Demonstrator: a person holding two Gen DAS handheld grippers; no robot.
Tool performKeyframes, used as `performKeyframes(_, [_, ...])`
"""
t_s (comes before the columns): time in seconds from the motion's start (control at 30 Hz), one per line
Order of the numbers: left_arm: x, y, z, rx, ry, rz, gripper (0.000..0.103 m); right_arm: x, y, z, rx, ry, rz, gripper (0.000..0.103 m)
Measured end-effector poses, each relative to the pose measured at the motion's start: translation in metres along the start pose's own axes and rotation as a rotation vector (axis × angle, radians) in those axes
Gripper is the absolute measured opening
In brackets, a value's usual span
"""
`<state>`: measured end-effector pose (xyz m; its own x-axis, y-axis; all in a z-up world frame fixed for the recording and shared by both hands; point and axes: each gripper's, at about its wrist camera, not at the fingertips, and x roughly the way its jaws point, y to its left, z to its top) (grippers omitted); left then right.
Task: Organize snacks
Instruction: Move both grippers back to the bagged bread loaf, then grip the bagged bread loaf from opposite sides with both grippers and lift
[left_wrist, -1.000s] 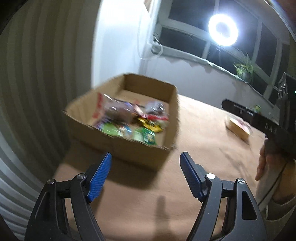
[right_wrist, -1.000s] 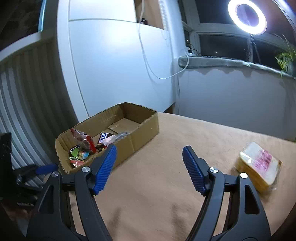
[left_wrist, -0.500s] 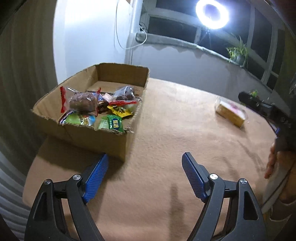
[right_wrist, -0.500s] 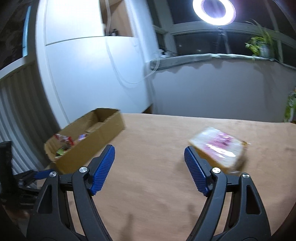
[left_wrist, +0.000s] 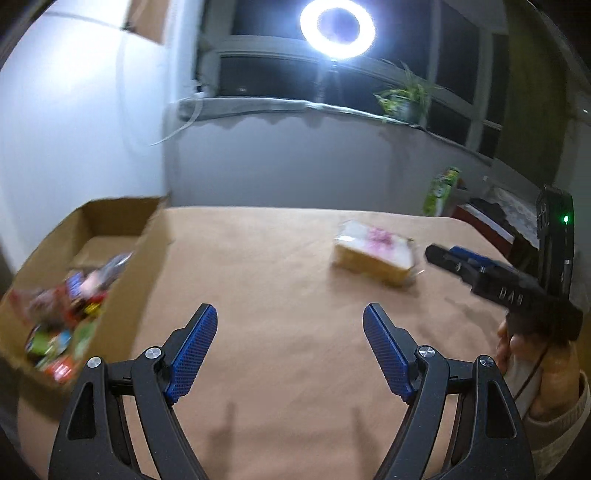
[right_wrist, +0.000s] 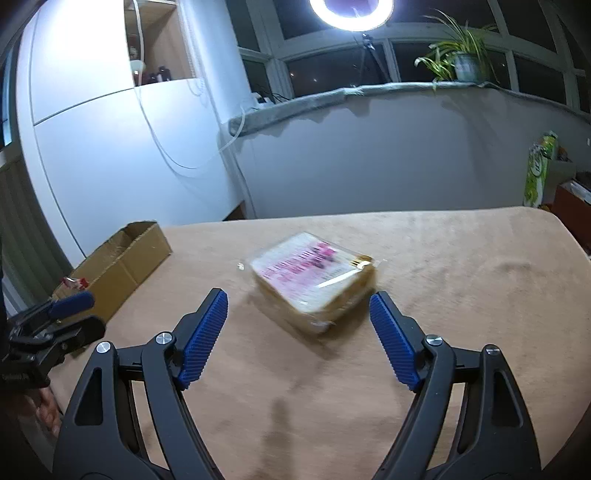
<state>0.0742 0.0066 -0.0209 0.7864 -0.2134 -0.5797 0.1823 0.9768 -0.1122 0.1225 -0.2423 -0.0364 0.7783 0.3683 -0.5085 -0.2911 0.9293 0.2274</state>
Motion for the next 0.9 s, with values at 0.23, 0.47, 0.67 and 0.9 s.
performKeyframes(0.23, [0.051,-0.023,0.029,0.101,0.029,-0.080,0.082,0.009,-0.013,-0.002,0.018,0.064,-0.041,0.086])
performKeyframes(0.47, [0.119,-0.041,0.045,0.439,0.154,-0.125,0.082,0.043,-0.020,-0.002,0.021,0.205,-0.045,0.087])
performKeyframes(0.67, [0.159,-0.051,0.040,0.591,0.232,-0.236,0.082,0.069,-0.012,0.000,-0.043,0.280,-0.024,0.081])
performKeyframes(0.9, [0.154,-0.063,0.036,0.657,0.230,-0.341,0.064,0.077,-0.008,0.003,-0.069,0.294,-0.015,0.052])
